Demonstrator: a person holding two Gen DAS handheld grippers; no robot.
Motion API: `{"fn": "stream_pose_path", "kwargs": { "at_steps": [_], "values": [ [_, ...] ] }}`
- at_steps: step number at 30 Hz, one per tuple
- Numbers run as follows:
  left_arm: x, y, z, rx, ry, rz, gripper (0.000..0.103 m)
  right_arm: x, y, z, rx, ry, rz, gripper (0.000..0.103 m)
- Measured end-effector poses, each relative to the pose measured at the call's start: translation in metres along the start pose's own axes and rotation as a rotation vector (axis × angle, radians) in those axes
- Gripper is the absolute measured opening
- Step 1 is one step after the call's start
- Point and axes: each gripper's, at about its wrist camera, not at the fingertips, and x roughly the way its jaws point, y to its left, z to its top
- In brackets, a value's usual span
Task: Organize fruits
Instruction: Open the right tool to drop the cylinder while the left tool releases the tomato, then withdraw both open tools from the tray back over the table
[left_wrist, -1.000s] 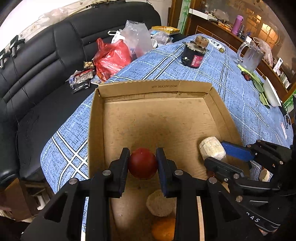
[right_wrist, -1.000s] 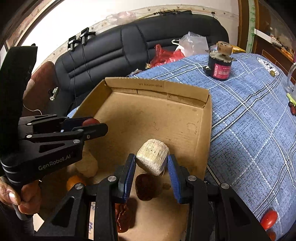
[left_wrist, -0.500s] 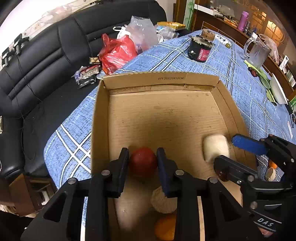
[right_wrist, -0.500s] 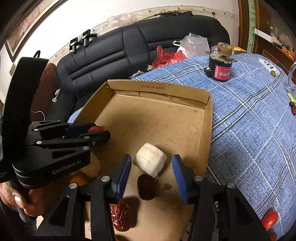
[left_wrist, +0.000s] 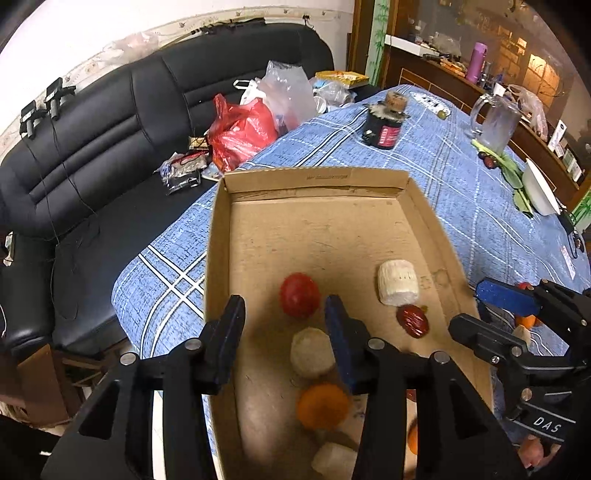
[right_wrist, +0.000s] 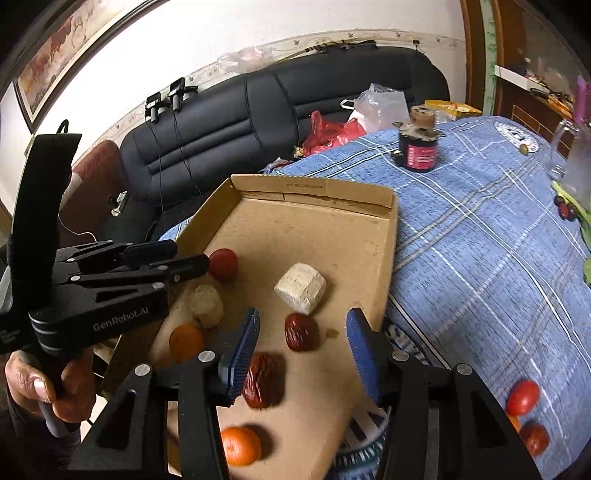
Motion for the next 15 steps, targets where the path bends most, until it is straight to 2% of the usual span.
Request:
{"fn": "stream_pose_path", "kwargs": {
  "at_steps": [15],
  "values": [
    [-0.025,-0.047,-0.015,0.076,-0.032,-0.055,0.043,-0.066,-0.037,-0.047,0.06,-0.043,-0.083,0.05]
  ]
}}
